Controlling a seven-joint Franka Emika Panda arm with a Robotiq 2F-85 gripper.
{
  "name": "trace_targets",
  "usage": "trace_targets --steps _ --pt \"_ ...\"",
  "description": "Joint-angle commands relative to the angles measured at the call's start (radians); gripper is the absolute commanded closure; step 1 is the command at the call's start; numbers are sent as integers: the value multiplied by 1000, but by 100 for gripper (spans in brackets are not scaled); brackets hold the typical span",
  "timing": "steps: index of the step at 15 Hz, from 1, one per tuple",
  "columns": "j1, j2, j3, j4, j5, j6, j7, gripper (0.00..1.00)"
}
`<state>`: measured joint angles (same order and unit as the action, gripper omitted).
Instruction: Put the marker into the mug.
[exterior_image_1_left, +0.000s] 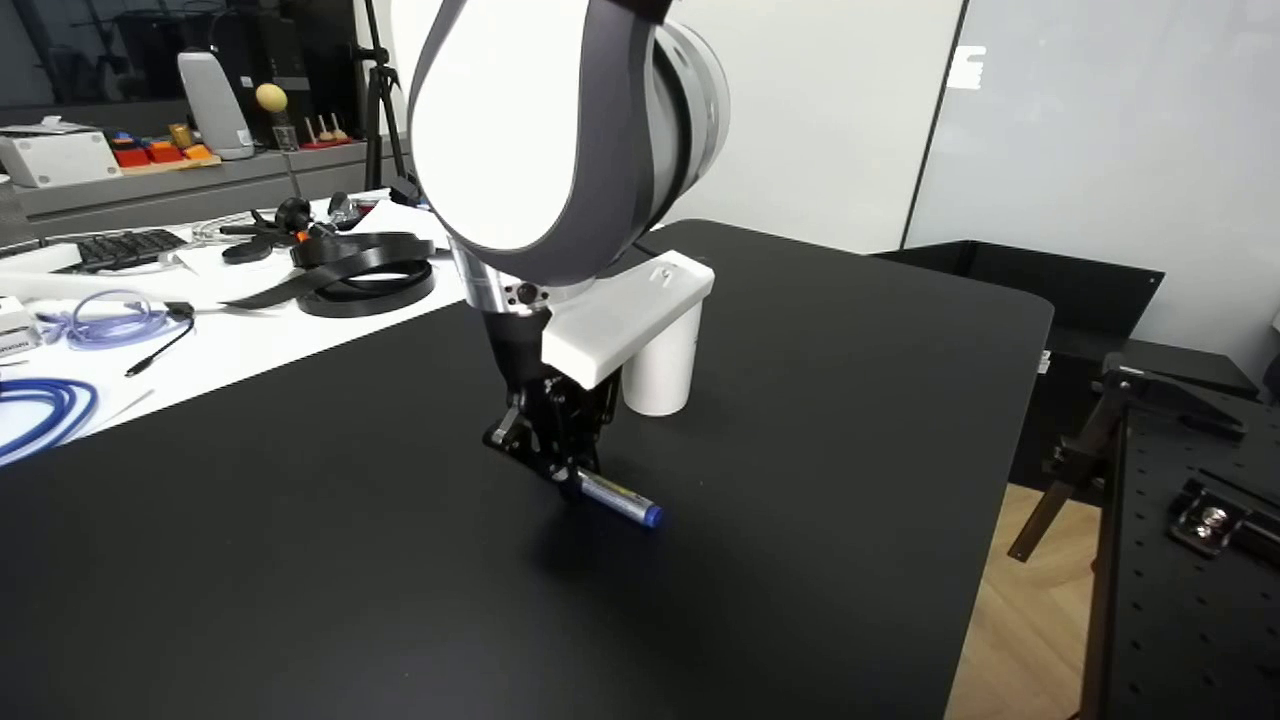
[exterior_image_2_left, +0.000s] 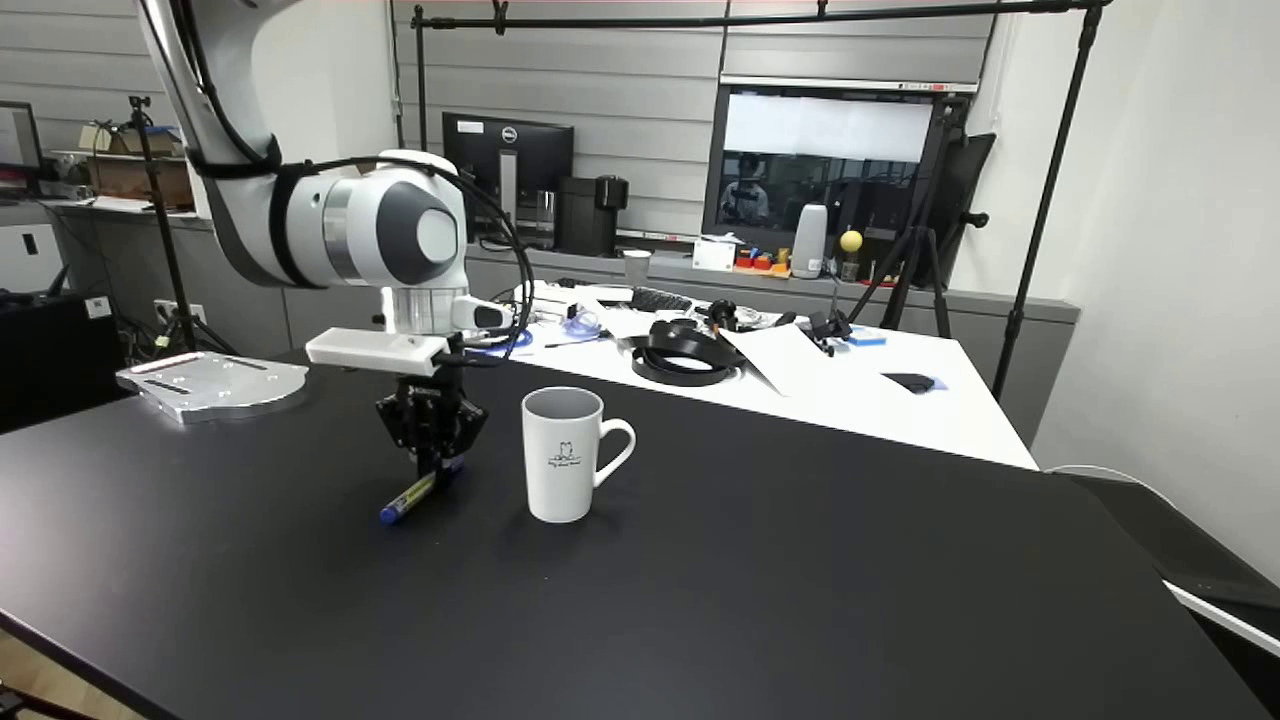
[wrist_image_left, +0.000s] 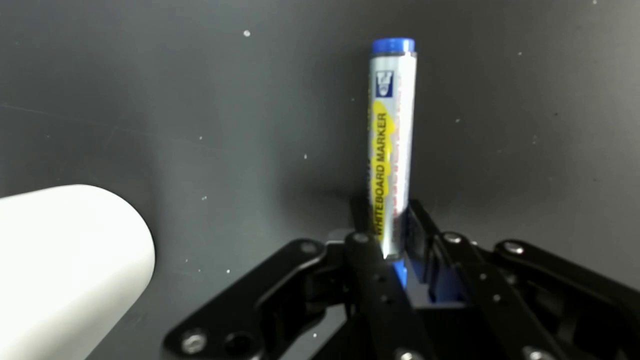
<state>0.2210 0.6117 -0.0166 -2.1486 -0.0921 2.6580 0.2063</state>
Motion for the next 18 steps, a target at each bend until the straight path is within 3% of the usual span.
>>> trace_targets --steps 1,4,7,9,12,16,17,18 --pt "-7 -34 4 -14 18 -20 13 95" --pt "1 -123 -1 -58 15 -56 19 95" --pt "14 -256 -9 -94 -7 -166 38 95" --pt "15 -343 -11 -95 -31 -282 65 95" --pt "-19 -432 6 -37 -53 -544 79 95" --pt "-75 -403 22 108 -102 -882 -112 95" --pt "-70 -448 37 27 -79 -779 -52 95" --pt "-80 -446 38 41 -82 -801 -65 79"
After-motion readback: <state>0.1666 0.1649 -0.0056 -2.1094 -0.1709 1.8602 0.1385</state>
